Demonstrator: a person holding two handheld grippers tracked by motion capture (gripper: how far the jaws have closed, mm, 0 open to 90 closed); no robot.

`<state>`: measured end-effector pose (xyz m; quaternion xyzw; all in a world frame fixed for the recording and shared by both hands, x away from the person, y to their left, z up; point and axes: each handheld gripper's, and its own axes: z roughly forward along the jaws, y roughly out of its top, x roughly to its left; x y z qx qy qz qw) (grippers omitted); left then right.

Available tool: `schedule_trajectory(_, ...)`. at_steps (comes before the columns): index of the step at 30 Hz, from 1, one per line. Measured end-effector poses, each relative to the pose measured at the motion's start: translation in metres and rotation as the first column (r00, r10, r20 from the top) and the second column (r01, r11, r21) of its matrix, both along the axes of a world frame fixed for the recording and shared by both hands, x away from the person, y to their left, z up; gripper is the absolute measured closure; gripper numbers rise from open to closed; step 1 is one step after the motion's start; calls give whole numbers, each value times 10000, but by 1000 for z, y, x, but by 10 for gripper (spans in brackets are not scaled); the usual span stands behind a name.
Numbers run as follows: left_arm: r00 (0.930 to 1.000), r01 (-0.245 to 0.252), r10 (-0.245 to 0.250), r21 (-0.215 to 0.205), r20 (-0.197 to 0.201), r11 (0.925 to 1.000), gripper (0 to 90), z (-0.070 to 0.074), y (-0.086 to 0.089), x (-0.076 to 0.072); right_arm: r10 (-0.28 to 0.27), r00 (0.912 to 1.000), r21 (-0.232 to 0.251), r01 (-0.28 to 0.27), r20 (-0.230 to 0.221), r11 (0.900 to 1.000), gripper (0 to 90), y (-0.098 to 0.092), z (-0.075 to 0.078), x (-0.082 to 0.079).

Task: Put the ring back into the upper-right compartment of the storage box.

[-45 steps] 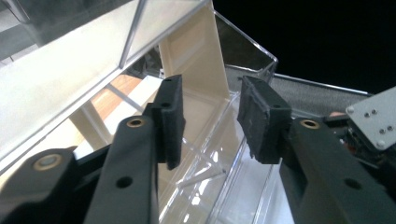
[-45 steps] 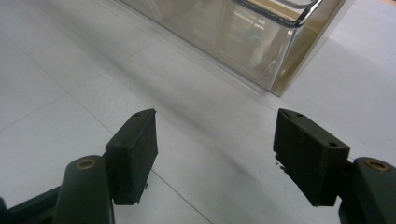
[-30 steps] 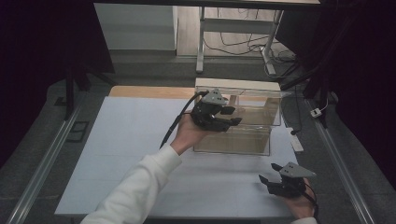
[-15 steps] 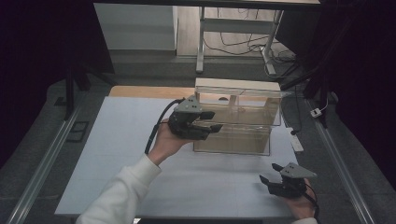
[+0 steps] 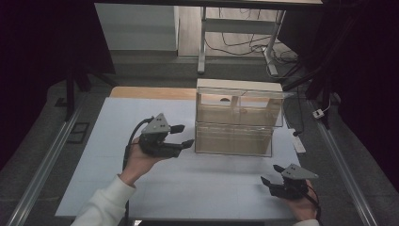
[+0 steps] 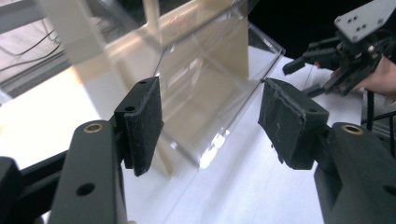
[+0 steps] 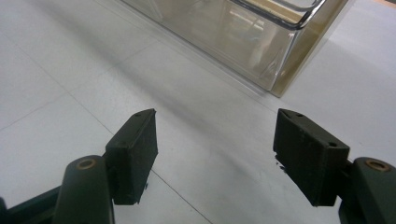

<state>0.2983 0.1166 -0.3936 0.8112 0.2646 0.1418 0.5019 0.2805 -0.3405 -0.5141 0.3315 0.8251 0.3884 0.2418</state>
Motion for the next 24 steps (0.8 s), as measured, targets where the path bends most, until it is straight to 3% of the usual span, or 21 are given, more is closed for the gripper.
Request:
schedule_trajectory(9, 9959, -827, 833, 186, -350, 9964, 368, -36, 44, -24, 31, 10000, -19, -31, 40, 10000, 304, 1, -1, 0)
schedule_trajectory(20, 9774, -1883, 1953, 858, -811, 9783, 350, -83, 85, -43, 78, 9999, -16, -78, 144, 10000, 305, 2, 1, -2)
schedule_trajectory(24, 9696, -2147, 2227, 842, -1012, 9730, 342, -95, 98, -48, 84, 9998, 48, -85, 195, 10000, 305, 1, 1, -2)
